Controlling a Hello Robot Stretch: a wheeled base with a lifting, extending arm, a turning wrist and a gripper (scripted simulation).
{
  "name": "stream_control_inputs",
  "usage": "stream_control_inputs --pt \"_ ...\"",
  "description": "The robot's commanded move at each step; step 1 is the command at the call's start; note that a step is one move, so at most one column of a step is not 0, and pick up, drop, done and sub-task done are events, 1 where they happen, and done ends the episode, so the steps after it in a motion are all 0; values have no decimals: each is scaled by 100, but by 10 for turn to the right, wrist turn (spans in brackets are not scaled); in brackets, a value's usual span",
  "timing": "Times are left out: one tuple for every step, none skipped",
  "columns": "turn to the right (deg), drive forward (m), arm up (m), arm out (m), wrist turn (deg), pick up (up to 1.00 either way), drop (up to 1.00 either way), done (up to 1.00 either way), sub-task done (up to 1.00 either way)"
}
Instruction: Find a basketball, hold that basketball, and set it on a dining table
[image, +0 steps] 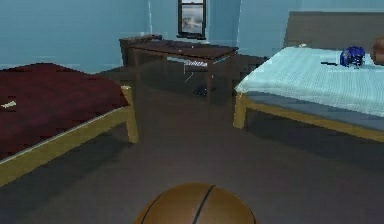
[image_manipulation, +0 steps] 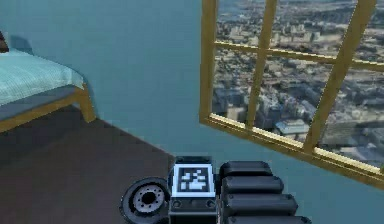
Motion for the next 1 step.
stream_control_inputs --pt "-30 0 0 0 0 0 0 0 0"
